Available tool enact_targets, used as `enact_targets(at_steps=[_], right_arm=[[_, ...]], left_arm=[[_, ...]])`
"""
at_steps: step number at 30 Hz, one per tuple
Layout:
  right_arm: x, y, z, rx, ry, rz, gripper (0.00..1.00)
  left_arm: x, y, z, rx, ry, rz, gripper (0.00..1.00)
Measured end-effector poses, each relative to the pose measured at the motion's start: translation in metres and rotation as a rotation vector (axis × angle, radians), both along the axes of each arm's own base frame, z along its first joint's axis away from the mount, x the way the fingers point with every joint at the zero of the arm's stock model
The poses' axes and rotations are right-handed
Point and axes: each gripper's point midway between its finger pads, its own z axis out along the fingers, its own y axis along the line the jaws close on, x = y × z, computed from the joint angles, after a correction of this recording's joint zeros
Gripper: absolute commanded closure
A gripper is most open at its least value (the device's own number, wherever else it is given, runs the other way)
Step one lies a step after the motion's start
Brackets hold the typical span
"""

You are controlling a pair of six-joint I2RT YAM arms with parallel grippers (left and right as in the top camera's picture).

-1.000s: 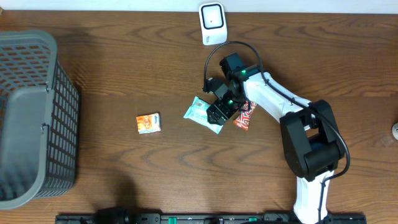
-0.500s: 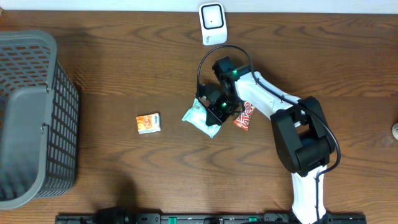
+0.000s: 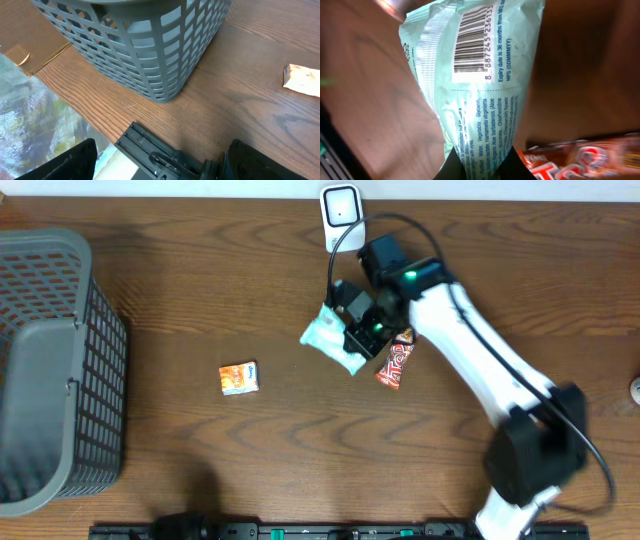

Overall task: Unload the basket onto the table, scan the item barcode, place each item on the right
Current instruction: 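Lift the wipes pack and carry it up toward the white scanner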

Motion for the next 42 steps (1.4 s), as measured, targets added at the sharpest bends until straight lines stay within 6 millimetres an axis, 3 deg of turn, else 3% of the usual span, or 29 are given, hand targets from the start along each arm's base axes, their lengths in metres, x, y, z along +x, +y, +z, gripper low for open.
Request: enact_targets(at_steps=[3,6,16,23,26,35,38,42], right_arm=[[-0.005,0.002,0.043,0.067,-0.1,0.037,0.99],[-0.015,0.0,0.068,0.099,-0.147,0.065,0.99],[-0.053,-0.014,0.11,0.118,-0.211,0.132,0.99],[-0.073,-0.031,0.154,0.125,-0.375,0.166,0.99],[-0.078,-0.037,0.162,0.118,-0.408,0.174,0.99],[-0.084,-0.043,0.158,0.08,-0.409,0.213,0.99],[-0.069,-0.041,0.165,0.081,-0.464,0.174,0.99],[-0.032,-0.049,0.165,0.004,-0.547,0.04,0.99]], left_arm=[[0.0,0.0,0.0,0.0,0.0,0.0,0.16],[0.0,0.0,0.0,0.0,0.0,0.0,0.16],[0.0,0.0,0.0,0.0,0.0,0.0,0.16],[0.0,0.0,0.0,0.0,0.0,0.0,0.16],[0.0,0.0,0.0,0.0,0.0,0.0,0.16],[0.0,0.0,0.0,0.0,0.0,0.0,0.16],[0.0,0.0,0.0,0.0,0.0,0.0,0.16],[0.0,0.0,0.0,0.0,0.0,0.0,0.16]])
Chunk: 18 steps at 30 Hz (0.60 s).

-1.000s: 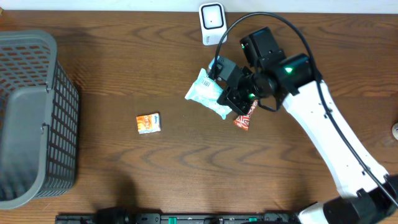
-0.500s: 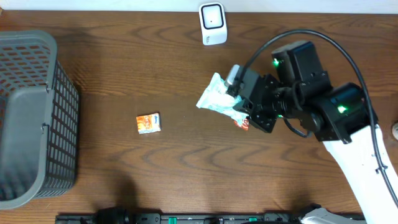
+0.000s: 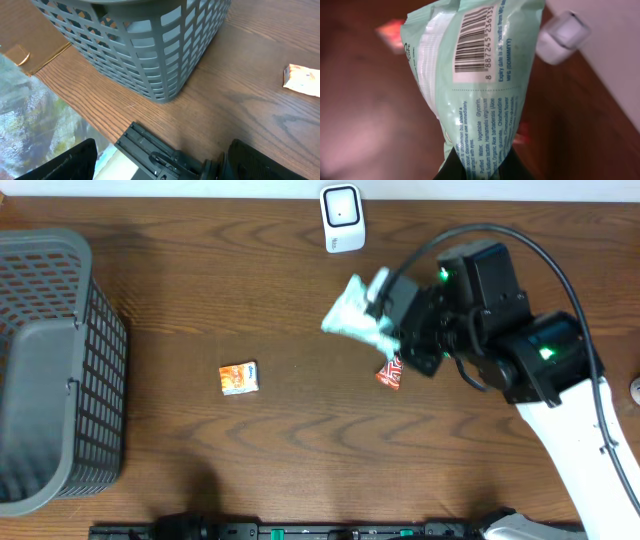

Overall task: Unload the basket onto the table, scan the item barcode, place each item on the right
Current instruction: 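Lift the wipes pack and carry it up toward the white scanner, then hold the wipes pack barcode against the white scanner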

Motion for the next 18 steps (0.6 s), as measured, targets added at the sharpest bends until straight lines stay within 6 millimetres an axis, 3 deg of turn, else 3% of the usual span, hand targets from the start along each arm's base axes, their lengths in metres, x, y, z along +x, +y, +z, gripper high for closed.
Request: enact_targets(at_steps=[3,5,10,15,18], right_arm=[[0.038,-0.009,-0.018,-0.08,-0.031,-0.133,0.99],[0.073,-0.016,-0.041,-0.167,-0.058,-0.235,0.99],[0.136,-0.03,-0.084,-0.37,-0.171,-0.422,0.99],[0.187,-0.026,-0.094,-0.505,-0.379,-0.527,0.99],[0.213,-0.021,-0.084,-0.569,-0.533,-0.573,0.99]], left_arm=[[0.0,0.0,0.0,0.0,0.0,0.0,0.16],[0.0,0.0,0.0,0.0,0.0,0.0,0.16],[0.0,0.0,0.0,0.0,0.0,0.0,0.16],[0.0,0.0,0.0,0.0,0.0,0.0,0.16],[0.0,0.0,0.0,0.0,0.0,0.0,0.16]])
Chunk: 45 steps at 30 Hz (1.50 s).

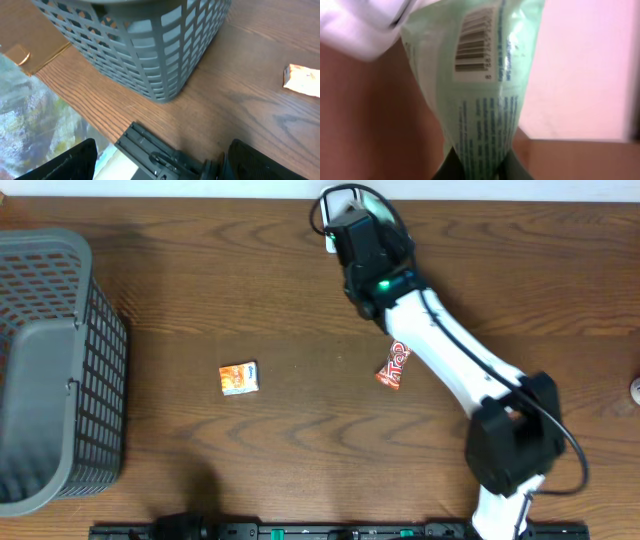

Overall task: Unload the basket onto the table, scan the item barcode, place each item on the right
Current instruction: 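Hold the wipes pack barcode against the white scanner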

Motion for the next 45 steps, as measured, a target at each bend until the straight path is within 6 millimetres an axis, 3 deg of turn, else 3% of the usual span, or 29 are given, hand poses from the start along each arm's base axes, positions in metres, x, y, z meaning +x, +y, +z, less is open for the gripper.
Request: enact_targets(at_steps=[5,10,14,21,26,31,40,45], right_arm=[[0.04,-0.001,0.017,-0.203,-0.227,-0.089,0.99],[0.051,-0.006,0.024,-0.385,-0.322,-0.149,0.99],[0.057,-0.004,-0.006,-0.587,-0.209,-0.116,0.99],[0.068,-0.002,-0.076,-0.773,-0.057,-0.037,0.99],[0.075,0.004,-0.103,-0.84,-0.027,-0.001,0.99],[0.089,0.013,-0.1,-0.846,-0.052,-0.004,0.99],[0.105,0.022,-0.06,-0.808,-0.14,-0.019,0.99],[0.109,0.023,-0.065,-0.836,-0.107,0.005,0.99]], left_arm=[[0.0,0.0,0.0,-0.001,0.001,-0.001,0.16],[0.0,0.0,0.0,0.0,0.0,0.0,0.16],[0.0,0.0,0.0,0.0,0.0,0.0,0.16],[0.0,0.0,0.0,0.0,0.0,0.0,0.16],[0.0,0.0,0.0,0.0,0.0,0.0,0.16],[0.0,0.0,0.0,0.0,0.0,0.0,0.16],[0.0,0.0,0.0,0.0,0.0,0.0,0.16],[0.0,0.0,0.0,0.0,0.0,0.0,0.16]])
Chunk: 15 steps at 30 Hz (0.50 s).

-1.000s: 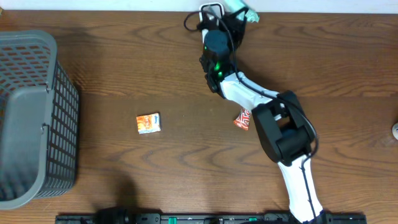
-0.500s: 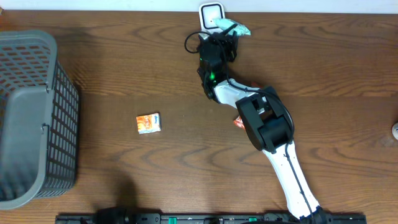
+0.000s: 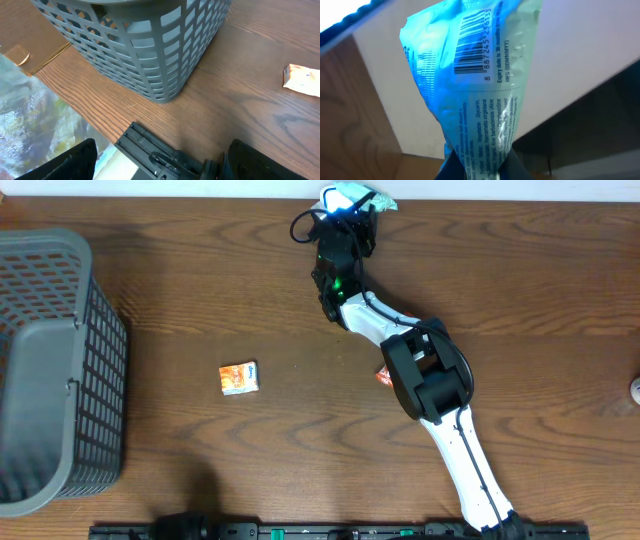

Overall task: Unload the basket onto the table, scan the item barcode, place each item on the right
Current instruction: 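Hold the wipes pack barcode against the white scanner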

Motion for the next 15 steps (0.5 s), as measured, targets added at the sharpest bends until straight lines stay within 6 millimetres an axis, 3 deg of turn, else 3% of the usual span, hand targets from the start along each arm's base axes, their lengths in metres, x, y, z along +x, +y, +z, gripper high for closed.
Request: enact_targets(at_steps=[15], right_arm=[[0.001,-0.007,-0.039,-0.086,0.187,-0.022,0.99]], left_arm=[[0.0,0.0,0.0,0.0,0.0,0.0,0.16]])
